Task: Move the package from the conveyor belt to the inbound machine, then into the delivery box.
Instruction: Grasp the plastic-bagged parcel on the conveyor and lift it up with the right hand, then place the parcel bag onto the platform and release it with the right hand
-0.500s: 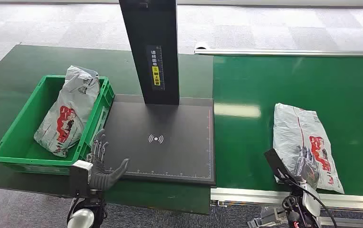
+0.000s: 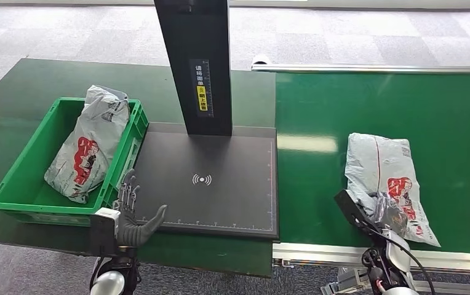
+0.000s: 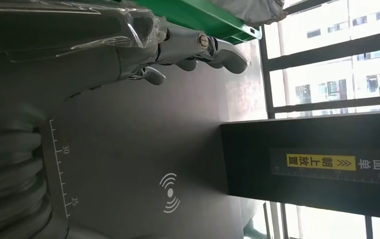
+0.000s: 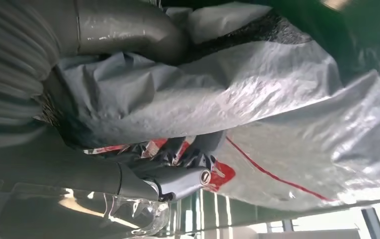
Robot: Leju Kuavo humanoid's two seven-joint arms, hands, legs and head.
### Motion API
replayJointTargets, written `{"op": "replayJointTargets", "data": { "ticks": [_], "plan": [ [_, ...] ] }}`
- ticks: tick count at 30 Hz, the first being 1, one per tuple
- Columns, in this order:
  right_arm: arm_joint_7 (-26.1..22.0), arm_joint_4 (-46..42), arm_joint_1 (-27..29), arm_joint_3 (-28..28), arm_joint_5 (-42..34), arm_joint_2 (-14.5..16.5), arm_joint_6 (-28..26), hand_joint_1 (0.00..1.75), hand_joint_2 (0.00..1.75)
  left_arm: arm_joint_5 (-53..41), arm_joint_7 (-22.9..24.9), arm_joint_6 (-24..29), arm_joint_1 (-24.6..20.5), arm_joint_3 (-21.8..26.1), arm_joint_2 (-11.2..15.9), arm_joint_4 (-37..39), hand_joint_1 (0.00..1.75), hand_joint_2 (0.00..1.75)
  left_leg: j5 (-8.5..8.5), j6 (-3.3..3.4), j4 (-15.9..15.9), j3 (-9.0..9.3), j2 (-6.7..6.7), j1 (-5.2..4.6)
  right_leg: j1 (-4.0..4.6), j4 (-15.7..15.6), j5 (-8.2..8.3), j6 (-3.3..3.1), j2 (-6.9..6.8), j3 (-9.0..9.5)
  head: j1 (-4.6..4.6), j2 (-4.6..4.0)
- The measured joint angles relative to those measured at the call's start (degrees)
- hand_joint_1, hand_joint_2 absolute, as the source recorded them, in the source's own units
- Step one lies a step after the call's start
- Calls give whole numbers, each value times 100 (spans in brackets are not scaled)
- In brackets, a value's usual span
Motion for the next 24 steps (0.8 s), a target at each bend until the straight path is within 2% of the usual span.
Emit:
{"op": "replayJointTargets", "data": {
  "ticks": [3, 8, 12, 16, 20, 24],
  "plan": [
    [-243, -420, 74, 49, -55, 107, -77, 175, 175, 22, -29, 65, -2, -10, 7, 19, 0, 175, 0, 0, 0, -2, -1, 1, 1, 1, 0, 0, 0, -3, 1, 0],
    [-716, -1809, 385, 431, -425, 323, -260, 175, 175, 108, -114, 248, -1, 90, 38, -83, 0, 175, 0, -1, -2, -10, 0, 3, 4, 2, 0, -1, 1, -12, 1, 0],
    [-1058, -3250, 726, 1154, -835, 436, -350, 175, 175, 120, -165, 339, 24, 350, 74, -417, 0, 175, 1, -2, -3, -20, 3, 3, 6, 3, -1, -2, 2, -22, 0, 0],
    [-1109, -4325, 846, 2107, -1168, 507, -218, 175, 175, 59, -202, 340, 58, 581, 78, -819, 0, 175, 1, -2, -4, -19, 6, 3, 6, 3, -2, -3, 2, -23, 0, 0],
    [-1134, -4780, 826, 2790, -1432, 617, 100, 175, 175, 8, -228, 339, 59, 704, 76, -1031, 0, 175, 2, -3, -4, -20, 2, 3, 6, 3, -3, -3, 0, -19, 2, 0],
    [-1160, -4855, 702, 3291, -1642, 775, 525, 175, 175, -7, -242, 340, -4, 777, 73, -1128, 0, 175, 3, -2, -3, -19, 2, 3, 5, 3, -2, -3, 1, -19, 1, 0]
  ]
}}
